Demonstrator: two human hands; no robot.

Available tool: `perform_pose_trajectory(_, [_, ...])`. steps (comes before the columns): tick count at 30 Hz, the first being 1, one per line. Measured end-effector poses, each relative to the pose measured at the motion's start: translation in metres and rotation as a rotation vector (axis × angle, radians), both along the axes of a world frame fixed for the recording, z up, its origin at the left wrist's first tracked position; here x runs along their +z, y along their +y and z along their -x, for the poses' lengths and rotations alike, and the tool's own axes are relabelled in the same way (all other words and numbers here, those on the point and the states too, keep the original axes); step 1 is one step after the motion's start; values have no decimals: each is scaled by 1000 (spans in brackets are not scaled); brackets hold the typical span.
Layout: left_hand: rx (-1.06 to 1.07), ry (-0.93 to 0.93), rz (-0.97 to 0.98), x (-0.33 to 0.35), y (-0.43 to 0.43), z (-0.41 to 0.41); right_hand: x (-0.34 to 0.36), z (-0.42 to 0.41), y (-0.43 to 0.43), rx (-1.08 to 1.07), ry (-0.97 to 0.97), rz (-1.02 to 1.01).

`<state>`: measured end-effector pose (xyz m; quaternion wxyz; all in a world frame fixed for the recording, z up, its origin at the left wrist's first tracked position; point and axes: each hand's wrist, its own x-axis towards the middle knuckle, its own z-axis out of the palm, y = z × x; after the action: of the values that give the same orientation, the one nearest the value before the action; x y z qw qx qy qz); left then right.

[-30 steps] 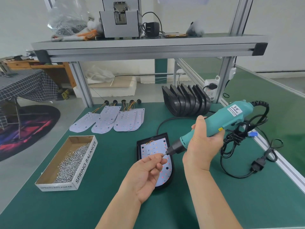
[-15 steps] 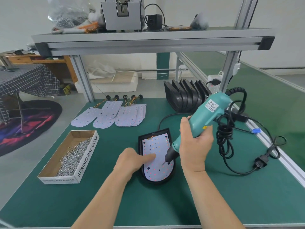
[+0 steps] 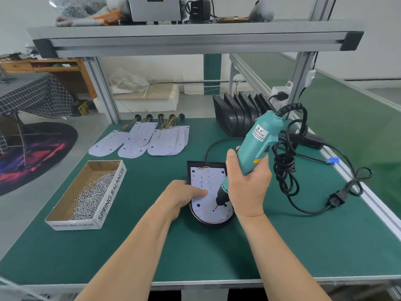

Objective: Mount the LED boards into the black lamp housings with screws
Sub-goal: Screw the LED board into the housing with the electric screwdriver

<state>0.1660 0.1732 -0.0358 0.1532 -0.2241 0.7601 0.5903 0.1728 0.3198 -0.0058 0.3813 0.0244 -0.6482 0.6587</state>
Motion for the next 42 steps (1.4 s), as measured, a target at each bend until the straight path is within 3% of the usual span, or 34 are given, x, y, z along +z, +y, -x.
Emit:
perform_pose_trajectory(19, [-2,6,29,2,0,-2,1,-5,-9,59,38,-75])
perform_pose_trajectory(26, [16,6,3,-1,0,-1,0,5,-7,118,-92,-16])
perform_pose_trajectory(35, [16,0,-23,2,-1,-3,12,-6,-4,215,-80,-35])
perform_pose_trajectory(40, [89,-28,14,4,-7,-10,31,-7,1,90,-37,126])
perform_pose_trajectory(42, [290,-32,-194,3,-19,-14,36,-2,6,34,-76,258])
